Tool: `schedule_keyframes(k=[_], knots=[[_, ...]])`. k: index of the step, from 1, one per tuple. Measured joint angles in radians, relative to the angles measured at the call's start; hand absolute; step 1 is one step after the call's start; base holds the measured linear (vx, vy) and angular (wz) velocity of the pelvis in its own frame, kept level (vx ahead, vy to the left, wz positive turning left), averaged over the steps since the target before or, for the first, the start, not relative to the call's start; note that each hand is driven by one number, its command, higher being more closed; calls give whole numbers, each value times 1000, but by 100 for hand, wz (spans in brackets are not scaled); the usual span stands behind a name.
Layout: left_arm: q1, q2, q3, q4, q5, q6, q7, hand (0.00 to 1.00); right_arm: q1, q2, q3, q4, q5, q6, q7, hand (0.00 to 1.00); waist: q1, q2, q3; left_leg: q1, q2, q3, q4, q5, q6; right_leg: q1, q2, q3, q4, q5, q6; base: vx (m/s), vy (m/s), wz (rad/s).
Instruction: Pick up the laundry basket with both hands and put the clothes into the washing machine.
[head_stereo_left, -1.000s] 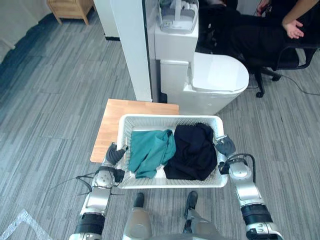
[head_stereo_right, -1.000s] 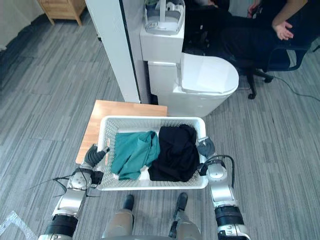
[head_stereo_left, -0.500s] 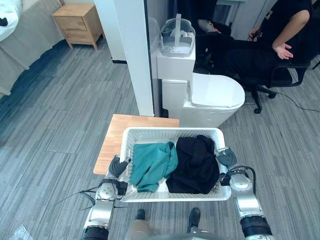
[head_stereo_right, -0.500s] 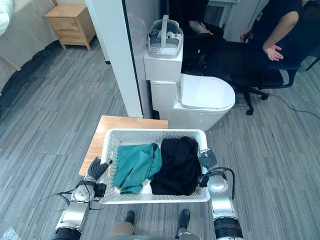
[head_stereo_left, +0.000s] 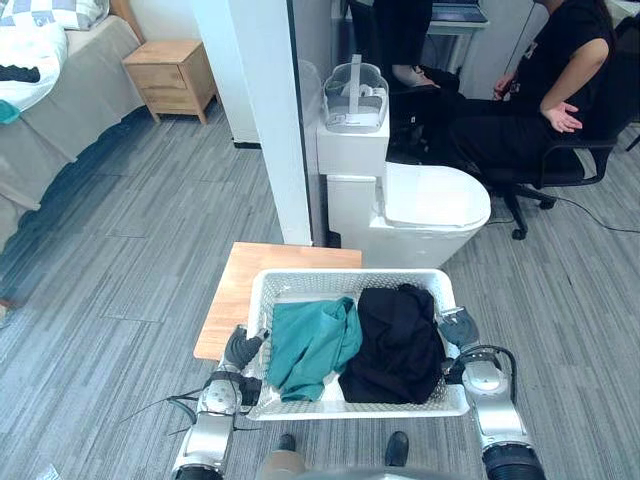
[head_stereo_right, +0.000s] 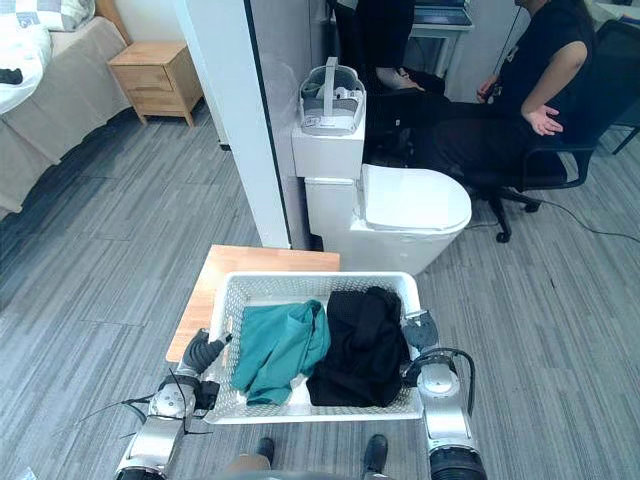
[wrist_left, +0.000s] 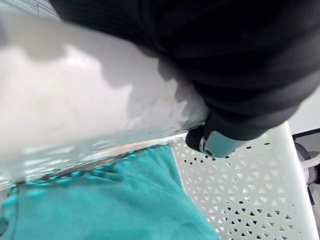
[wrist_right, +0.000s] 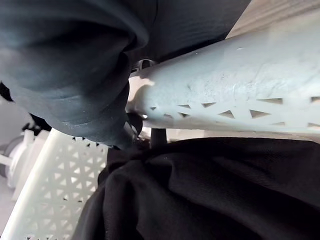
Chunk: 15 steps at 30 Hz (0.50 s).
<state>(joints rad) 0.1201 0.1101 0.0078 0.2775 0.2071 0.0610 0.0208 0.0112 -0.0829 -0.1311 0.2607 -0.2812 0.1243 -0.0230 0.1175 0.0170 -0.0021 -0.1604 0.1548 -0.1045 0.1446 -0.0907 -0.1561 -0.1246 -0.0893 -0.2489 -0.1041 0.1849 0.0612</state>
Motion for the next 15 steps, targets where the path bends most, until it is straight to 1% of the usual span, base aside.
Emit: schedule_keyframes(k=[2,3,4,5,6,7,8,9,10,11,12,13,14,15], knots=[[4,-14,-2,20,-4,-1,1,100,2,0,-10,9,1,0,-1,100,-2,7,-1,-3,4,-17,33,-2,1,22,6,-19,4,-8,-2,31,-11,29],[19,-30,0,20,-7,-2,1,100,4,1,-13,14,2,0,-1,100,-8,15,0,-2,8,-30,57,-12,0,45,11,-37,4,-20,-2,12,-21,43],[38,-47,8,19,-21,-4,4,100,7,-1,-13,15,2,0,-1,100,-16,26,5,1,15,-38,89,-19,-2,72,18,-54,4,-43,-9,-6,-18,41],[47,-53,11,18,-26,-6,5,100,7,-1,-13,15,1,0,-1,100,-16,29,7,-2,14,-40,115,-19,0,85,20,-56,4,-50,-10,-58,-2,36],[64,-63,18,15,-40,-7,5,100,7,-6,-13,15,1,0,0,100,-17,37,15,-29,8,-39,208,-24,12,110,21,-54,-1,-67,-18,-54,9,25],[69,-70,22,14,-40,-8,4,100,6,-7,-16,15,5,-7,-1,100,-19,43,18,-50,4,-35,263,-23,29,116,21,-53,-2,-72,-19,-123,24,18],[82,-87,27,12,-50,-9,5,100,-8,-14,-17,35,5,-12,-4,100,-14,65,19,-82,9,-22,329,-14,95,127,36,-46,-1,-99,-16,-135,-19,2],[86,-118,28,11,-63,-20,6,100,-26,-37,-17,41,6,-19,-6,100,1,142,18,-91,79,-4,317,-64,149,93,91,-18,138,-150,-48,-128,-5,0],[85,-121,28,3,-70,-28,6,100,-31,-44,-17,42,7,-23,-13,100,1,158,24,-79,92,10,289,-102,147,43,96,-13,303,-214,-74,-63,-101,7],[86,-104,37,-4,-79,-33,6,100,-41,-35,-12,70,20,-30,-21,100,0,117,31,-18,72,40,189,-65,35,13,54,7,369,-315,-64,18,-96,11],[101,-115,48,-6,-81,-32,7,100,-54,-23,-17,97,25,-30,-21,100,4,96,50,-39,43,4,325,-72,62,23,37,20,351,-306,-82,15,-140,-9],[114,-119,54,-8,-83,-33,8,100,-59,-22,-14,112,25,-30,-21,100,11,94,49,-55,24,-15,444,-74,64,26,33,34,345,-301,-87,23,-101,-32],[132,-113,54,-9,-93,-33,10,100,-52,-10,-7,118,24,-29,-21,100,6,93,48,-49,1,-58,572,-75,62,37,31,47,327,-280,-95,-31,-93,-43],[138,-108,53,-16,-103,-34,11,100,-47,-11,-8,118,25,-29,-21,100,-2,98,44,-6,0,-102,577,-77,55,35,37,53,309,-262,-94,-40,-63,-36]])
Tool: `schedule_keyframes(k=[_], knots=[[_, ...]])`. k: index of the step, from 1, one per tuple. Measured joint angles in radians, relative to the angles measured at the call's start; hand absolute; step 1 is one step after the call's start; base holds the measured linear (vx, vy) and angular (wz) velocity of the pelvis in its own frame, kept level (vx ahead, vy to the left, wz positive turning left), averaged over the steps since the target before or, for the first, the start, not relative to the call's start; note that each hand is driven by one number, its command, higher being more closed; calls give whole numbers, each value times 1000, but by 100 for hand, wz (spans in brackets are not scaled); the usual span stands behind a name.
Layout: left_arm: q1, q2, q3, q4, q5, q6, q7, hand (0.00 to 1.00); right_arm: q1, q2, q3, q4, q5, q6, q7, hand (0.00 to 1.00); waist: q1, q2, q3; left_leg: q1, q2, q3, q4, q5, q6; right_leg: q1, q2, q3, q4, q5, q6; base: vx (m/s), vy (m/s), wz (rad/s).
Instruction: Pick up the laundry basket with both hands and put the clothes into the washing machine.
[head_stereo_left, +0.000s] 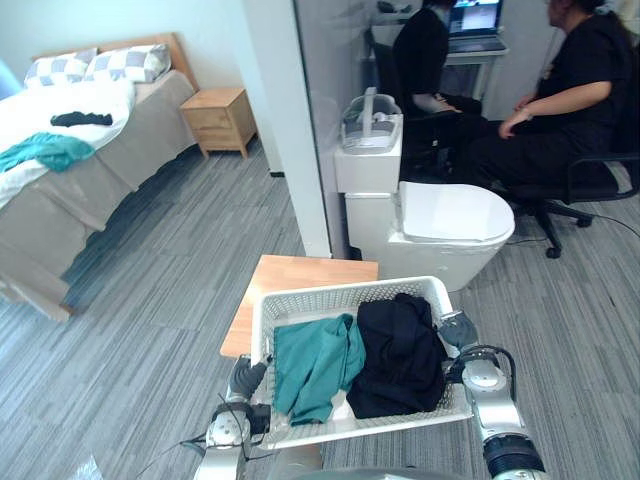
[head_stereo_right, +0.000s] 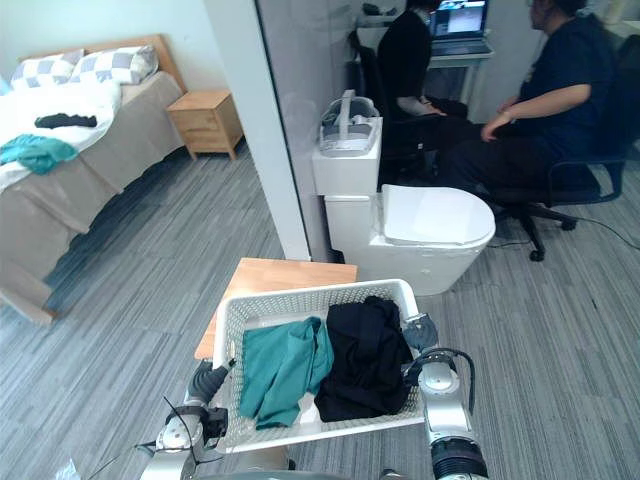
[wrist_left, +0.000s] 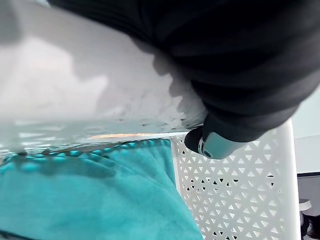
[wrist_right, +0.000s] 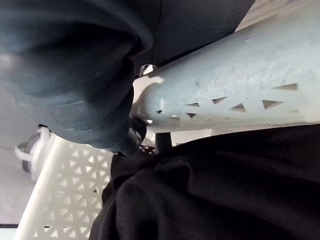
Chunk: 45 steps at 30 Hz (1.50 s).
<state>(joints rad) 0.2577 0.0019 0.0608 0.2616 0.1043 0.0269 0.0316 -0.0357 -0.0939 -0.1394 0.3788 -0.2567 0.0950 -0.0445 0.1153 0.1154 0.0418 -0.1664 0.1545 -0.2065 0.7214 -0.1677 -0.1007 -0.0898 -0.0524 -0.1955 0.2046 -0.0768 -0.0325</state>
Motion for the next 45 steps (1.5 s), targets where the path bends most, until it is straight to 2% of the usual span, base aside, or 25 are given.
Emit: schedule_keyframes(k=[2,3,8,12,13,16,18,19,21,23,24,26,27,28,29,32,34,35,38,40,41,42,43,44,45], knots=[[-2,-2,-1,-12,-18,-1,4,100,0,6,-1,-1,4,0,-3,100,-16,8,-6,68,-1,-54,-114,6,-9,-10,8,7,-32,32,6,-37,14,-17],[-8,-7,-1,-29,-32,-8,4,100,0,4,-7,0,11,0,-5,100,-44,17,-15,126,6,-94,-286,-11,-39,-27,17,10,-73,71,20,-27,59,-5],[-22,-18,-2,-59,-34,-13,6,100,19,26,-29,-8,12,0,-14,100,-73,10,-18,207,18,-53,-517,-53,-42,-94,6,56,-94,152,54,-94,170,-31],[-19,-11,15,-112,-34,-12,-7,100,64,65,-26,-121,11,1,-16,100,-69,-60,4,216,-61,99,-492,-110,14,-171,-45,163,-23,187,94,-258,249,-78],[-18,9,30,-146,-34,-13,-8,100,78,91,-17,-174,11,1,-16,100,-60,-100,16,193,-102,187,-427,-134,44,-186,-68,202,-70,194,83,-392,225,-108],[-18,-4,57,-156,-34,-16,-8,100,70,89,-1,-192,11,1,-17,100,-40,-79,18,190,-68,321,-425,-131,64,-216,-105,44,-60,104,24,-389,156,-158],[-18,2,67,-157,-35,-17,-9,100,73,93,11,-203,11,2,-16,100,-39,-94,19,200,-62,437,-447,-118,81,-260,-190,-127,232,75,-7,-254,42,-154],[-18,1,64,-157,-35,-16,-10,100,75,91,10,-203,11,1,-17,100,-42,-98,17,202,-58,462,-447,-115,80,-248,-207,-151,291,51,-5,-155,-19,-147],[-19,1,60,-157,-54,-16,-10,100,71,86,9,-202,11,-1,-18,100,-43,-120,6,210,-37,564,-442,-103,58,-194,-252,-183,426,-103,22,-63,-76,-132],[-20,1,58,-156,-56,-16,-10,100,71,83,9,-200,11,-1,-19,100,-49,-145,-6,209,-26,625,-441,-97,44,-161,-291,-209,440,-163,50,-34,-186,-113],[-24,-1,59,-152,-59,-15,-10,100,72,73,9,-196,12,-3,-19,100,-52,-160,-7,209,-40,645,-438,-100,31,-166,-288,-242,413,-189,57,-41,-253,-121],[-23,-40,43,-119,-71,-12,-13,100,57,29,1,-138,13,-4,-17,100,-43,-111,-27,208,-45,610,-511,-104,25,-184,-163,-176,288,-123,62,-47,-153,-156],[-9,-59,51,-112,-80,-18,-13,100,8,6,2,-87,12,-4,-12,100,-9,-54,-49,209,-18,607,-577,-77,32,-207,-119,-182,279,-130,3,-51,-72,-175],[-10,-53,58,-112,-92,-21,-12,100,-3,6,10,-80,13,-4,-9,100,-27,-75,-50,202,-22,650,-567,-69,19,-231,-171,-202,360,-175,-38,42,-121,-161],[-21,-37,63,-101,-97,-22,-10,100,-8,3,18,-64,22,-12,-8,100,-49,-111,-55,193,-44,674,-548,-76,11,-223,-224,-207,329,-162,88,115,-199,-95],[-36,-31,63,-63,-117,-14,-10,100,-30,-3,18,-8,35,-7,-7,100,-46,-81,-51,145,56,726,-443,-57,6,-168,-65,-132,95,-33,22,131,-161,-112],[-46,-28,60,-53,-134,-14,-12,100,-30,0,5,-5,41,-9,-4,100,-67,-94,-38,133,41,687,-545,-61,-13,-125,-42,-85,7,8,23,128,-48,-87],[-51,-28,58,-53,-134,-15,-12,100,-29,-4,-2,-5,49,-12,-1,100,-79,-82,-37,134,57,686,-607,5,-4,-106,-16,-76,-14,12,24,125,-3,-79],[-59,5,63,-49,-145,-15,-13,100,-11,30,-2,-6,65,-33,0,100,-99,-107,-24,133,114,700,-436,-24,-5,-37,24,-26,-78,26,29,185,-38,-55],[-66,15,69,-50,-166,-17,-13,100,-16,38,0,-7,69,-50,0,100,-95,-109,-1,107,176,693,-249,-48,32,7,52,18,-98,25,29,117,-43,-63],[-68,12,72,-52,-178,-18,-13,100,-20,37,1,-21,70,-50,0,100,-89,-77,21,59,216,642,-100,-49,127,25,78,39,-105,23,26,133,-33,-92],[-69,10,80,-57,-182,-23,-13,100,-23,37,1,-35,70,-50,0,100,-75,-73,35,12,215,533,16,-16,206,40,94,74,-105,15,13,144,-10,-100],[-69,7,85,-58,-182,-25,-13,100,-23,36,1,-42,70,-50,0,100,-69,-66,42,-19,199,464,61,18,209,42,94,95,-105,11,8,177,60,-110],[-68,-6,96,-60,-182,-28,-14,100,-32,35,2,-45,70,-51,2,100,-66,-64,59,-66,153,346,135,78,161,43,88,140,-111,5,-3,198,69,-86],[-72,-18,97,-61,-182,-31,-20,100,-37,27,1,-45,71,-49,1,100,-69,-59,72,-105,99,269,168,-8,106,45,85,170,-124,1,-8,250,88,-72]])
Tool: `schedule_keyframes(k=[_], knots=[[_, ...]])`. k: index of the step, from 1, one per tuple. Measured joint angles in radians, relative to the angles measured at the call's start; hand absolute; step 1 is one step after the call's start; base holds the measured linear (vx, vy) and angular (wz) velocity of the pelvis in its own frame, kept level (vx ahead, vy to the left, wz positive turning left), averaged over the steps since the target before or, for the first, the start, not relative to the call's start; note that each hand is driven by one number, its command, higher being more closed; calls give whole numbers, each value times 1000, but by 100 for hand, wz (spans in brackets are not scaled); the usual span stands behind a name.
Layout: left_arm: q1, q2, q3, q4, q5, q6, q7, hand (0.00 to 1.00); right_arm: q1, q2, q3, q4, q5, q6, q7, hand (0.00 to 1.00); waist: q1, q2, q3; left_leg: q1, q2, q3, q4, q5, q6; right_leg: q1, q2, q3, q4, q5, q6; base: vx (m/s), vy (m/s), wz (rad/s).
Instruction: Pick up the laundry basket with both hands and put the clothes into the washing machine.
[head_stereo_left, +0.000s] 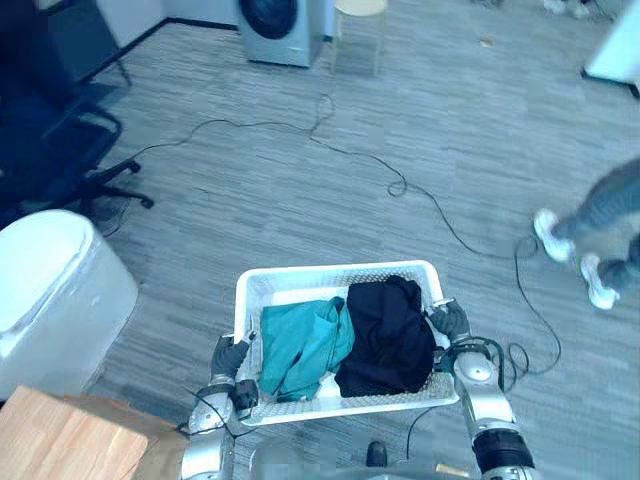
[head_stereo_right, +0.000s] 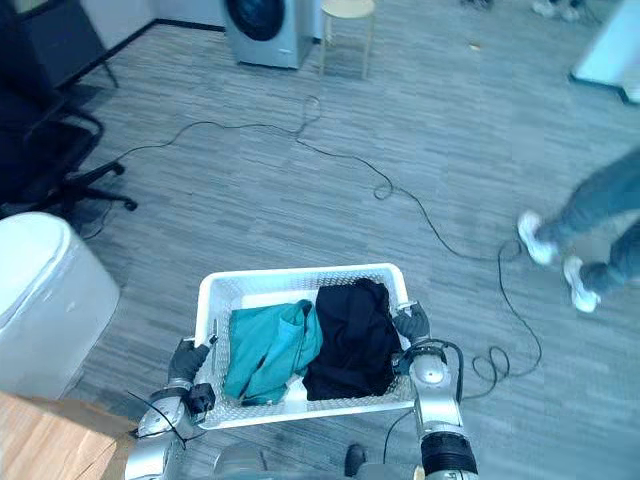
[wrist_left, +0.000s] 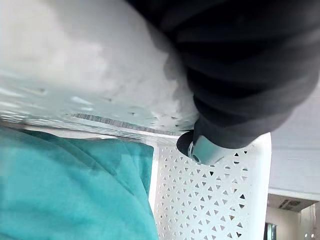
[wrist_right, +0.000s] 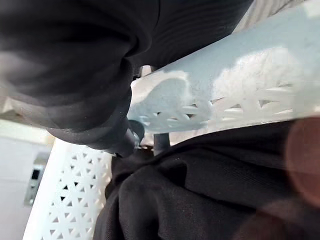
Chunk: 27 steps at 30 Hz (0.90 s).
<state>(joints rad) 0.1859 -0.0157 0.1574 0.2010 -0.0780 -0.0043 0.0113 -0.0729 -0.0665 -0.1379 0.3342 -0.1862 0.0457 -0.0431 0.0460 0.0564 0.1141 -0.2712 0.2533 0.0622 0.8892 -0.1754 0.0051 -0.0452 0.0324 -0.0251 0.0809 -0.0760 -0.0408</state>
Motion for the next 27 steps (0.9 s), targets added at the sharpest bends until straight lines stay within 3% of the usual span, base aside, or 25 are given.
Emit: schedule_keyframes(k=[1,2,3,4,5,6,7,8,9,11,12,13,14,15,16,19,20,21,22,23,24,25,26,27], knots=[[-4,-4,0,0,0,0,-5,100,-3,-2,0,0,2,1,0,100,0,3,6,-19,-32,-27,-2,-45,-15,1,-3,17,-1,-7,-11,279,89,-52],[-9,-5,0,0,0,0,-10,100,-7,-9,0,0,12,4,0,100,5,-2,15,-61,-105,-72,-35,-105,-18,7,-16,45,-2,-24,-32,299,119,-59],[-10,-4,0,-2,0,-1,-10,100,-8,-16,0,0,17,3,0,100,21,-18,26,-102,-171,-107,-104,-120,-27,20,-33,69,-3,-40,-48,209,88,-62],[-8,-5,0,-6,0,-1,-10,100,-8,-16,1,0,19,3,0,100,28,-28,32,-128,-200,-121,-151,-118,-31,35,-41,80,-3,-52,-54,289,134,-53],[-3,-10,0,-14,0,-1,-10,100,-6,-12,4,-8,19,3,0,100,33,-33,42,-182,-230,-135,-244,-103,-49,67,-50,87,-3,-78,-49,331,164,-45],[18,-17,0,-45,0,0,-10,100,-4,-14,13,-19,19,3,-2,100,38,-30,42,-215,-236,-142,-375,-59,-98,93,-52,100,4,-109,-14,424,212,-56],[34,-21,0,-72,0,-2,-10,100,11,-19,16,-48,21,-1,-2,100,50,-28,44,-224,-234,-141,-431,43,-95,106,-54,122,20,-148,21,414,224,-69],[41,-20,-1,-85,0,-3,-6,100,32,-3,18,-77,21,-2,-4,100,71,-50,40,-207,-258,-127,-413,64,-23,113,-67,145,42,-184,26,487,233,-50],[40,-4,-1,-97,-1,-3,-4,100,48,6,23,-107,21,-2,-8,100,74,-69,30,-213,-275,-110,-390,34,10,112,-96,160,58,-192,28,519,247,-45],[56,1,2,-152,-1,-4,14,100,41,8,48,-138,28,-2,-23,100,82,-76,28,-215,-274,-54,-328,-23,56,93,-111,187,135,-203,55,501,214,-39],[66,5,2,-183,-3,-4,28,100,32,10,58,-147,28,-1,-26,100,86,-77,28,-193,-279,-26,-312,-50,75,73,-124,184,222,-205,113,603,256,-38],[68,18,-6,-198,-5,-4,38,100,33,17,56,-156,30,-1,-27,100,95,-78,29,-142,-292,-16,-324,-74,87,39,-120,193,380,-189,205,483,199,-35],[69,29,-11,-203,-7,-4,41,100,41,21,57,-156,32,-1,-29,100,101,-78,29,-110,-296,-14,-336,-87,87,12,-114,193,479,-163,265,557,209,-27],[73,56,-27,-214,-9,-4,47,100,48,31,59,-157,41,-2,-28,100,103,-79,30,-41,-300,-15,-366,-113,92,-46,-92,186,700,-103,319,417,110,-16],[75,82,-39,-233,-9,-3,54,100,60,46,57,-161,54,-14,-28,100,99,-79,30,31,-300,-17,-389,-137,98,-120,-66,149,947,-100,318,396,86,-8],[81,89,-35,-241,-9,-3,55,100,71,51,56,-162,59,-33,-25,100,81,-79,30,122,-296,-24,-436,-147,105,-211,-73,76,1079,-108,303,328,12,1],[80,89,-33,-241,-9,-3,55,100,71,53,54,-162,59,-33,-22,100,75,-77,31,167,-283,-32,-475,-150,100,-267,-91,25,1066,-141,244,410,-48,-16],[79,89,-35,-241,-9,-2,55,100,71,56,46,-162,58,-30,-20,100,77,-68,33,216,-254,-34,-516,-162,79,-314,-111,-42,988,-182,168,412,-63,-22],[79,88,-35,-241,-9,-1,55,100,72,59,39,-162,58,-29,-19,100,77,-61,33,240,-235,-34,-532,-167,71,-329,-118,-82,914,-197,141,401,-92,-21],[78,90,-38,-240,-9,-1,55,100,77,61,35,-163,58,-29,-19,100,73,-37,39,279,-200,-37,-554,-179,48,-344,-132,-157,715,-199,127,350,-113,0],[75,91,-40,-236,-9,-1,54,100,81,60,34,-163,58,-31,-19,100,64,-45,35,312,-184,-45,-568,-192,26,-347,-147,-184,469,-156,121,363,-135,13],[72,93,-45,-227,-9,-1,54,100,82,60,34,-163,58,-30,-22,100,59,-55,29,323,-184,-54,-572,-198,15,-351,-156,-176,359,-119,122,417,-194,51],[69,95,-45,-214,-11,-1,53,100,85,59,30,-162,58,-21,-22,100,39,-73,16,344,-189,-91,-577,-219,-22,-352,-172,-145,204,-48,128,483,-269,78],[69,95,-46,-197,-11,-1,50,100,95,63,30,-158,58,-15,-22,100,21,-78,11,391,-171,-125,-583,-244,-62,-351,-176,-126,190,-9,110,514,-311,89]])
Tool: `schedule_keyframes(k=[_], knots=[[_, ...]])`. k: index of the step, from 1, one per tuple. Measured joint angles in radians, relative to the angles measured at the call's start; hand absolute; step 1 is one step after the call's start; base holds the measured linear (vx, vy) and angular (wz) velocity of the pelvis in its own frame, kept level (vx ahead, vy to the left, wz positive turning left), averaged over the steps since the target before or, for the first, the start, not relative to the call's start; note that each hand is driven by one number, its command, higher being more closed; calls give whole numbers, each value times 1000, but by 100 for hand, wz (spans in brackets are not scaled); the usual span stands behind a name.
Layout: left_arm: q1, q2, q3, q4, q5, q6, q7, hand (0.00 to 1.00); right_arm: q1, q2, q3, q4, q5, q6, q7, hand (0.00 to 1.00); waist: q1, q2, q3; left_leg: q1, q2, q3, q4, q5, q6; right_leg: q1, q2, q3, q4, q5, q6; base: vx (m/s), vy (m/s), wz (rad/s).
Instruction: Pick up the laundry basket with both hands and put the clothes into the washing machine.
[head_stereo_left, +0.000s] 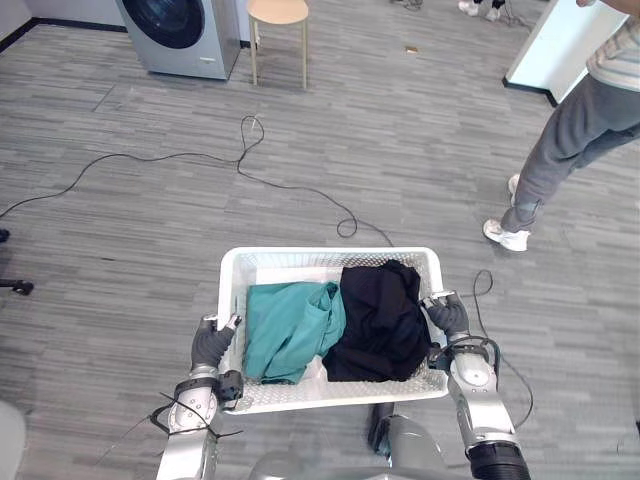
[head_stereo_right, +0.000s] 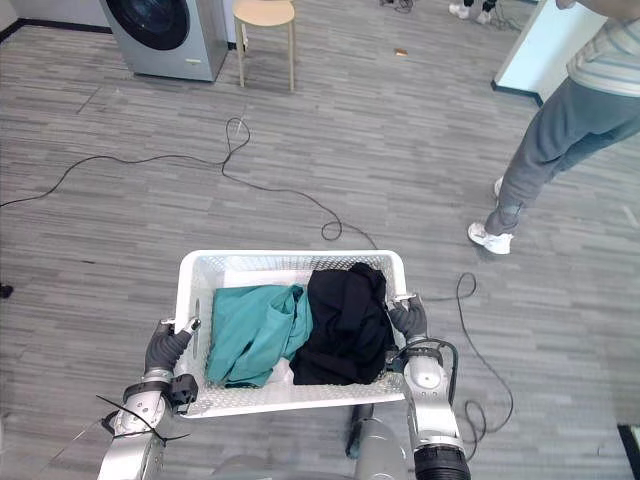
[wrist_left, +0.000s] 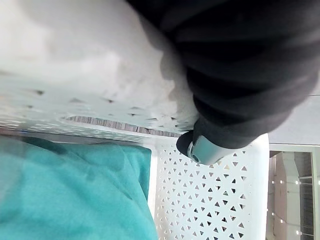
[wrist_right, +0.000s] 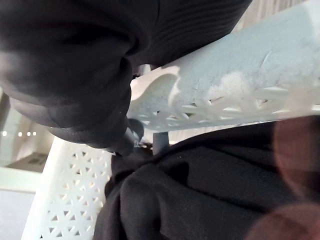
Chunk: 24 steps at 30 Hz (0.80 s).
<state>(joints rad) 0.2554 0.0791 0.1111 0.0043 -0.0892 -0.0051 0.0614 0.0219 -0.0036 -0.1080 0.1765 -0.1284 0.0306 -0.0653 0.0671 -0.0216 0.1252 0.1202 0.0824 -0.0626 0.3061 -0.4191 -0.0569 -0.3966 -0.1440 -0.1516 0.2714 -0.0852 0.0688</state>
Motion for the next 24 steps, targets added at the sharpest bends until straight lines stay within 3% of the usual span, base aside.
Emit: schedule_keyframes(k=[1,2,3,4,5,6,7,9,10,13,14,15,16,17,18,19,20,21,22,23,24], knots=[[0,0,0,10,0,1,-3,100,13,2,0,0,0,0,0,100,-1,3,-7,24,18,-18,-4,-8,-15,3,8,1,22,28,-6,592,-384,101],[9,0,-1,21,1,4,-18,100,41,4,0,0,0,0,0,100,-10,16,-30,34,59,-60,33,-15,-27,12,32,-16,86,109,-1,649,-428,81],[22,-16,0,28,0,6,-23,100,50,-4,2,0,-1,0,3,100,-9,39,-54,2,96,-101,125,-11,-32,20,58,-57,131,72,-20,667,-440,73],[41,-38,8,28,-9,6,-29,100,54,-9,9,0,-2,2,7,100,-7,76,-64,-71,118,-145,296,43,-55,38,94,-93,159,21,-48,639,-457,20],[42,-62,13,28,-11,11,-35,100,53,-29,15,-1,-2,3,11,100,3,104,-54,-136,123,-157,450,140,-32,77,123,-95,153,2,-69,595,-418,-14],[60,-75,16,29,-11,20,-42,100,51,-51,29,-1,-1,13,12,100,13,131,-54,-221,128,-156,653,338,-4,154,158,-86,99,-11,-90,693,-413,-37],[72,-76,16,29,-11,20,-47,100,57,-52,30,0,-1,18,12,100,23,133,-50,-260,129,-155,748,339,-17,209,177,-73,57,-14,-95,572,-267,-43],[82,-80,15,29,-13,18,-63,100,64,-50,30,0,-1,18,13,100,32,132,-45,-377,112,-115,900,284,-5,353,198,-41,-53,-17,-100,557,-196,-39],[82,-80,15,29,-16,16,-63,100,58,-51,30,0,-2,19,13,100,41,114,-33,-454,103,-75,907,239,-3,419,197,-21,-104,-19,-103,527,-155,-38],[76,-88,15,44,-32,1,-63,100,29,-73,30,12,-1,19,15,100,63,106,-28,-578,56,-30,701,185,-1,507,190,23,-178,-34,-117,450,-12,-52],[75,-90,16,48,-41,-2,-62,100,8,-75,30,33,-1,19,18,100,73,94,-26,-597,33,-12,475,192,-4,535,167,31,-194,-66,-86,472,128,-50],[77,-98,15,49,-42,0,-62,100,8,-84,29,45,0,19,21,100,80,98,-28,-593,21,5,216,226,-23,572,158,41,-210,-94,-64,576,210,-45],[78,-98,15,51,-42,1,-62,100,12,-82,29,47,0,19,21,100,82,99,-29,-588,18,22,166,305,-8,592,151,46,-214,-113,-50,584,251,-30],[81,-83,17,58,-39,2,-61,100,27,-64,29,48,-1,20,20,100,84,64,-33,-555,-13,70,166,366,43,628,109,58,-218,-145,-36,513,217,-7],[80,-65,17,58,-37,2,-61,100,35,-52,29,46,-1,20,20,100,77,22,-46,-559,-35,98,205,322,84,637,71,60,-200,-153,-33,553,190,-10],[79,-68,14,57,-38,2,-60,100,32,-54,30,46,-1,20,20,100,82,22,-46,-561,-34,108,241,296,100,634,66,72,-173,-153,-32,572,194,-17],[79,-68,11,57,-38,2,-58,100,31,-50,29,46,-1,20,19,100,95,15,-45,-544,-37,139,279,249,117,608,49,85,-67,-165,-12,650,249,-29],[79,-67,6,54,-38,2,-55,100,29,-50,25,45,-1,20,20,100,93,11,-45,-505,-57,152,275,208,134,535,22,104,137,-169,10,503,236,-16],[79,-63,2,48,-38,2,-52,100,30,-49,24,45,-1,20,20,100,85,8,-44,-484,-71,152,270,192,141,492,10,120,246,-151,39,475,239,15],[79,-40,-14,32,-38,3,-44,100,37,-42,13,44,-1,19,21,100,71,-1,-39,-429,-107,148,253,163,155,399,-5,170,510,-67,121,470,201,36],[82,-21,-32,14,-37,7,-37,100,46,-28,7,41,-1,16,23,100,54,-2,-31,-367,-131,139,250,131,174,319,2,193,764,-38,145,463,165,41]])
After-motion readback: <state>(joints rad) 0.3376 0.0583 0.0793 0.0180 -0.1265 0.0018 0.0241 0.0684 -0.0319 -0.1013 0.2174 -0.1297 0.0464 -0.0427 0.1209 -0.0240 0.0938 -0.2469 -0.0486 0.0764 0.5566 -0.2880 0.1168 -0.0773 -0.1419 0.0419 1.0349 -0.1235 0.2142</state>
